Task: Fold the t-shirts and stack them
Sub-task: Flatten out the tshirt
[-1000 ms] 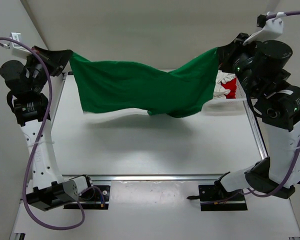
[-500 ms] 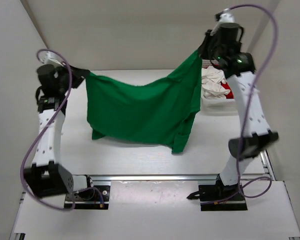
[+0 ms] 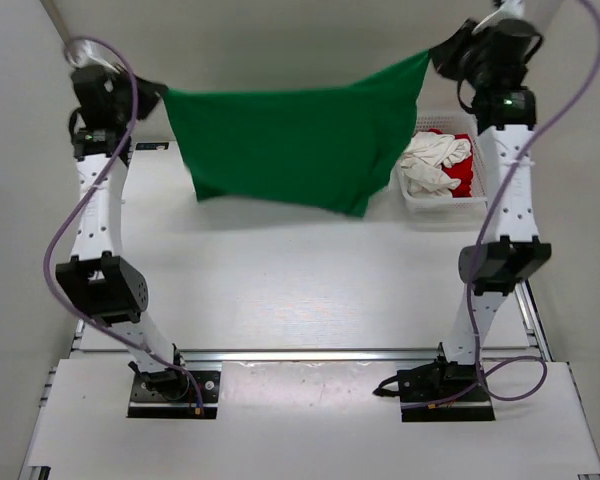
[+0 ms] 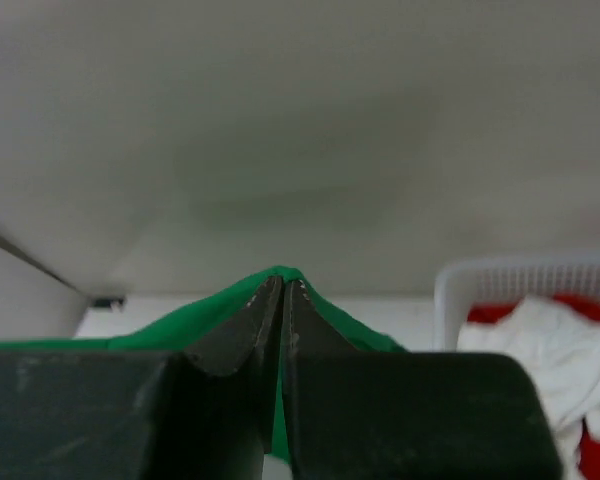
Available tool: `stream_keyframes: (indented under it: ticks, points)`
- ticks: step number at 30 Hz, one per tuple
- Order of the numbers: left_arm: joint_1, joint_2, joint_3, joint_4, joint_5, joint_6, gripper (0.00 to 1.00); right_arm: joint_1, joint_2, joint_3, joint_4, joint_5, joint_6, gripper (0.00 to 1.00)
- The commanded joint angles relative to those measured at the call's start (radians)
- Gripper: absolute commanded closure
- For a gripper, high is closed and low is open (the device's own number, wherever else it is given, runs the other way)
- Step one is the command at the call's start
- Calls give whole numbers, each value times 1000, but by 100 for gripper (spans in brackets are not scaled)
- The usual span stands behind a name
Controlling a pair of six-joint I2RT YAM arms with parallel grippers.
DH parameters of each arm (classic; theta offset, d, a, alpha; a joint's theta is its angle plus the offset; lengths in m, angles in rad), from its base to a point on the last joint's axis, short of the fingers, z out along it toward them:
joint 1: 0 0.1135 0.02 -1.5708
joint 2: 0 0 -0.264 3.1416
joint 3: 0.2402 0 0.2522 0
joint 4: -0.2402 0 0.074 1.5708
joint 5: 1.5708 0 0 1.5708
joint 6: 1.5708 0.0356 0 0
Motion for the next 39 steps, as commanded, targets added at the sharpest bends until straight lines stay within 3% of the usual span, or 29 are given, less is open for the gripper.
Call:
stream_keyframes:
  ticks: [1, 4, 7, 10, 12, 13, 15, 18, 22, 25, 30, 36, 39]
  points:
    - [65, -85, 136, 12, -25, -11, 100, 4, -201, 70, 269, -41, 28, 100]
    - [108, -94, 138, 30, 1, -26, 100, 0, -233, 32, 239, -28, 8, 100]
    - [122, -157, 23, 70, -8, -14, 100, 0, -276, -72, 139, -19, -18, 100]
    - [116, -243, -150, 136, -25, -7, 100, 29, -386, -352, 148, 42, -67, 99]
    - [107, -336, -334, 168, -71, 16, 100, 49, -483, -692, 204, 82, -66, 100]
    - [95, -395, -382, 188, -83, 41, 100, 60, -559, -773, 246, 108, -64, 99]
    - [64, -497, -624, 224, -182, 85, 100, 70, -691, -1092, 278, 123, -25, 100]
    - [30, -640, -943, 294, -256, 116, 100, 110, -822, -1406, 334, 183, -3, 100]
    - [102, -777, -1254, 302, -178, 63, 100, 103, -897, -1687, 306, 128, 58, 100]
    - [163, -838, -1419, 250, -116, 63, 100, 99, -960, -1802, 225, 93, 120, 100]
    - [148, -917, -1467, 170, -86, 78, 100, 81, -1056, -1921, 128, -93, 177, 100]
    - [116, -983, -1452, 61, -117, 127, 100, 108, -1351, -2019, -18, -82, 212, 100]
    - [116, -981, -1459, 66, -112, 118, 100, 164, -1338, -2004, -5, -25, 227, 100]
